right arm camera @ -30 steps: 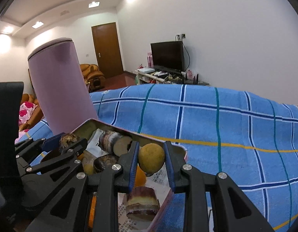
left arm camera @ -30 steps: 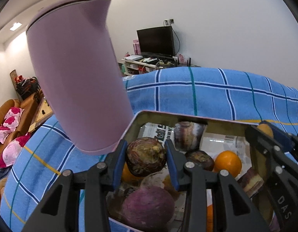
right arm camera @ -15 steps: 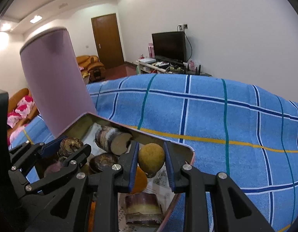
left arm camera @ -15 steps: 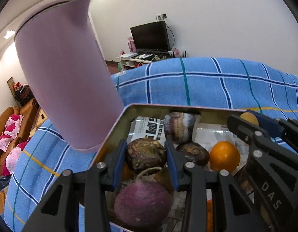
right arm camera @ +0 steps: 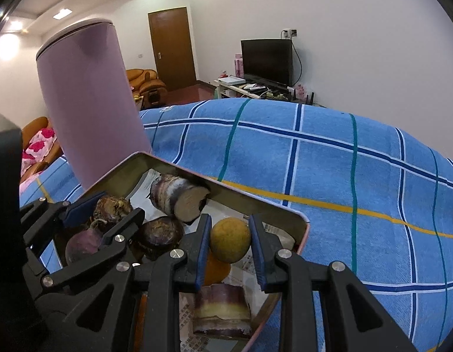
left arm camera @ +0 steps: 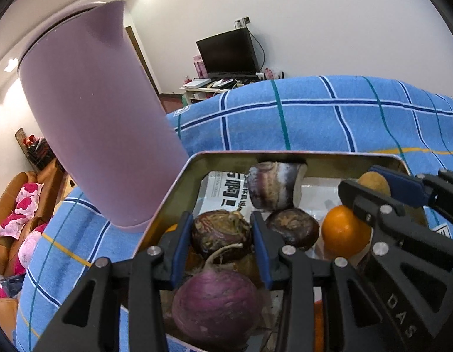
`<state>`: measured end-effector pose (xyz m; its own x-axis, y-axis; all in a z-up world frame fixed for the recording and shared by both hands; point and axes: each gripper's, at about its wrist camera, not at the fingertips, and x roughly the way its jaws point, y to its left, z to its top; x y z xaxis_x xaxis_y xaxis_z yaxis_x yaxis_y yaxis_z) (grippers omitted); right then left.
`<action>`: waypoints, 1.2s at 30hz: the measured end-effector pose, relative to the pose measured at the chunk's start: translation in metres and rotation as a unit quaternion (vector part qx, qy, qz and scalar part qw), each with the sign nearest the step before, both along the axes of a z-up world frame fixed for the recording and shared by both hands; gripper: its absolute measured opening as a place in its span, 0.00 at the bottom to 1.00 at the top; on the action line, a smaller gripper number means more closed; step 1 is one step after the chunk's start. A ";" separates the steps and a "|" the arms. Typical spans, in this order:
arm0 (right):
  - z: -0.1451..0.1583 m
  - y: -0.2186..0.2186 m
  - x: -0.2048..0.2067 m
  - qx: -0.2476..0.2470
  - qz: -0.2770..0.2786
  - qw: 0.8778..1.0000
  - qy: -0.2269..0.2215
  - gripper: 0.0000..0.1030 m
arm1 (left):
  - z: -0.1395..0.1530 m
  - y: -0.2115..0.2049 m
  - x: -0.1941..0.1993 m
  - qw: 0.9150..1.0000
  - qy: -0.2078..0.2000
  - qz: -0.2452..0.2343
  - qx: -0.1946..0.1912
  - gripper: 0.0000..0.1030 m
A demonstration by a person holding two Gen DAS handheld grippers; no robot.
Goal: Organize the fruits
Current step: 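Lower both tools into the tin and open them to release the fruits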
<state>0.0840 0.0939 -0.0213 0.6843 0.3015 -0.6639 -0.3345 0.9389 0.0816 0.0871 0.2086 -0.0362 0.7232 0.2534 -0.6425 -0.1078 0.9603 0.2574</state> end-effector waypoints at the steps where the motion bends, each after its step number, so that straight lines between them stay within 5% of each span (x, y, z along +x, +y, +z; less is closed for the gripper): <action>1: 0.000 0.000 0.000 0.000 0.001 1.000 0.000 0.28 | 0.000 0.000 0.000 1.000 0.000 -0.001 0.000 0.40; 28: -0.002 0.001 -0.002 0.005 0.013 1.000 0.002 0.28 | 0.001 -0.003 -0.001 1.000 -0.003 -0.007 0.017 0.40; 34: 0.002 -0.001 0.004 0.009 0.019 1.000 0.007 0.28 | 0.006 -0.006 -0.006 0.999 -0.004 -0.042 -0.020 0.40; 36: 0.000 -0.002 0.006 0.004 0.018 1.000 0.007 0.28 | 0.004 -0.011 -0.006 0.999 -0.006 -0.043 -0.002 0.40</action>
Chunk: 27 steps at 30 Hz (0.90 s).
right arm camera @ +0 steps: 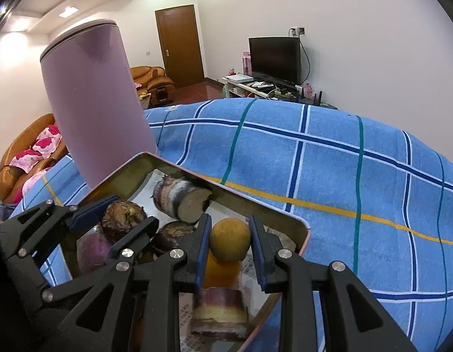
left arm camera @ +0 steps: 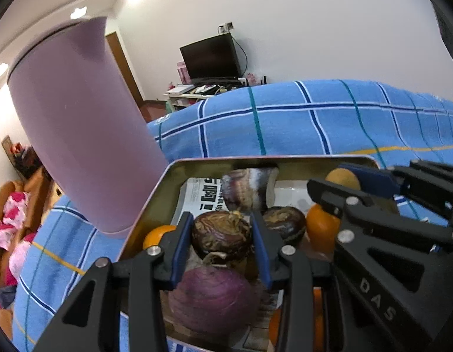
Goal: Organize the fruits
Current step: 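Lower both tools into the tin and open them to release the fruits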
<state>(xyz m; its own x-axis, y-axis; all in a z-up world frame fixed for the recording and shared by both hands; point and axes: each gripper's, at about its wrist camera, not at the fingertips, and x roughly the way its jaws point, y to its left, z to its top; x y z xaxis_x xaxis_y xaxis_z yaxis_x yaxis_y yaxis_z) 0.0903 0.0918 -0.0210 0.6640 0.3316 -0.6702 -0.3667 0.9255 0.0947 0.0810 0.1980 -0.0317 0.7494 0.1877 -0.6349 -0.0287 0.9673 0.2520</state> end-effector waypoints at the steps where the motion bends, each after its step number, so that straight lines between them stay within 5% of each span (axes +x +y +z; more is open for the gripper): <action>1: -0.001 0.001 0.001 -0.004 0.001 1.000 0.002 0.28 | -0.002 -0.003 0.001 1.000 0.000 0.001 0.013 0.40; 14: -0.005 0.004 0.006 0.019 0.051 0.998 0.016 0.30 | -0.005 -0.007 0.002 1.000 0.000 0.000 0.027 0.42; 20: -0.003 0.004 0.001 0.027 0.057 0.998 0.020 0.37 | -0.003 0.000 0.003 0.999 -0.009 0.029 0.042 0.75; 22: 0.000 0.001 -0.002 0.043 0.058 0.997 0.018 0.57 | -0.001 0.003 0.002 0.999 -0.016 0.032 0.036 0.90; 24: 0.003 -0.004 -0.005 0.057 0.051 0.997 0.012 0.64 | 0.000 0.006 0.001 0.998 -0.019 0.039 0.035 0.99; 27: 0.003 -0.011 -0.006 0.082 0.036 0.996 0.015 0.64 | 0.000 0.009 0.002 0.999 -0.017 0.041 0.025 0.99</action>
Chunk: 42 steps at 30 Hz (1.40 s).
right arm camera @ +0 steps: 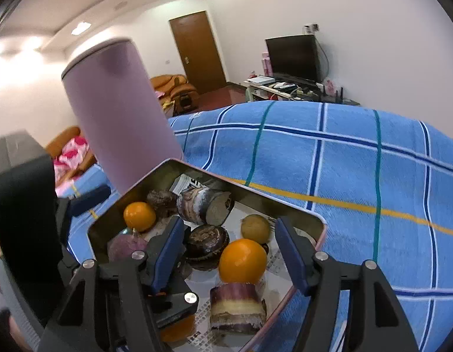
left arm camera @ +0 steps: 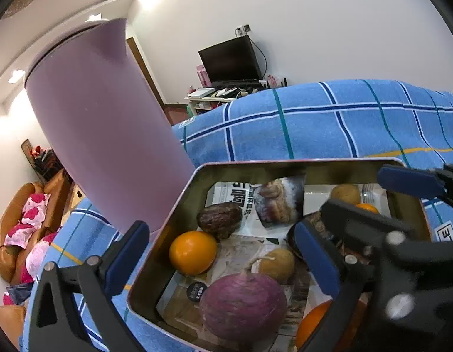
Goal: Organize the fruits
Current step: 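Lower both tools into the tin and open them to release the fruits, then withdraw both open tools up and away from the tin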
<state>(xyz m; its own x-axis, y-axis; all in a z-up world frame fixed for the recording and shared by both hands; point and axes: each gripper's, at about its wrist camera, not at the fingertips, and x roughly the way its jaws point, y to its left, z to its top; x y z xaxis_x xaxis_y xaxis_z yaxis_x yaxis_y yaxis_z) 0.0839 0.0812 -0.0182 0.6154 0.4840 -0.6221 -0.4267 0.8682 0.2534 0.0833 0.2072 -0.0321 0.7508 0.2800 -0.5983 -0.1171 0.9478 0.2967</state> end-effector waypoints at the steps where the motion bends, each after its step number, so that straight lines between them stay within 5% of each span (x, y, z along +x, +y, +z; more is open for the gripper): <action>1: 0.000 -0.002 -0.001 0.004 -0.006 1.000 0.001 0.64 | 0.000 0.001 0.000 1.000 0.001 0.000 -0.005 0.99; 6: 0.000 -0.003 -0.009 0.010 -0.026 1.000 -0.007 0.64 | 0.001 0.017 0.004 0.998 0.009 0.011 -0.068 1.00; 20: 0.006 -0.006 -0.035 0.020 -0.101 0.993 -0.058 0.65 | -0.004 0.022 0.000 0.993 0.021 0.003 -0.116 1.00; 33: 0.029 -0.005 -0.081 -0.021 -0.154 0.971 -0.182 0.70 | 0.021 0.042 -0.060 0.984 -0.106 0.040 -0.135 1.00; 42: 0.034 -0.010 -0.100 -0.020 -0.163 0.963 -0.214 0.71 | 0.027 0.041 -0.082 0.980 -0.152 0.051 -0.116 1.00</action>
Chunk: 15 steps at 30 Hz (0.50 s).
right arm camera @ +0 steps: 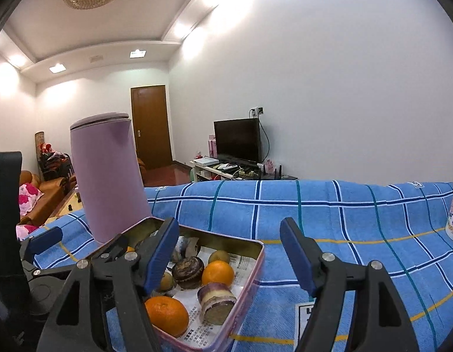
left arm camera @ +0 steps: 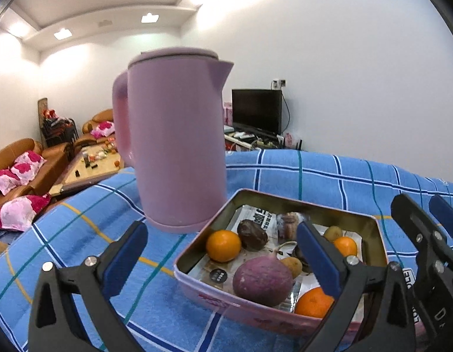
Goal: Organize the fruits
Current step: 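Withdraw both open tools up and away from the tin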
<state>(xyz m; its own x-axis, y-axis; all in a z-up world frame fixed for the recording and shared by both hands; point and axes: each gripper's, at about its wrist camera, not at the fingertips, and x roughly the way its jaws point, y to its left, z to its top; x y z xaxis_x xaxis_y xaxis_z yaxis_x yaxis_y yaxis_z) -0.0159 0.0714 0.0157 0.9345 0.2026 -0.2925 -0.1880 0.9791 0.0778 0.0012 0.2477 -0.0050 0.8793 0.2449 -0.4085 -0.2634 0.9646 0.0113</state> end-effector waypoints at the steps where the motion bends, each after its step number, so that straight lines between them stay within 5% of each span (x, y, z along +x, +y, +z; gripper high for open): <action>1: 0.000 -0.001 -0.002 0.002 -0.001 1.000 0.000 0.71 | 0.001 -0.001 -0.002 1.000 -0.004 0.000 0.003 1.00; 15: 0.007 -0.009 -0.044 0.012 -0.004 0.999 -0.039 0.71 | 0.007 -0.005 -0.045 0.999 -0.053 0.001 0.008 1.00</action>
<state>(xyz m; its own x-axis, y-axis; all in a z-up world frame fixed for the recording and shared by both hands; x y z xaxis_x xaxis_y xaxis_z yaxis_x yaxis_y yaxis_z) -0.0603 0.0620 0.0230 0.9559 0.2011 -0.2139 -0.1865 0.9787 0.0863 -0.0435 0.2432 0.0019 0.9171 0.2517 -0.3090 -0.2652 0.9642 -0.0016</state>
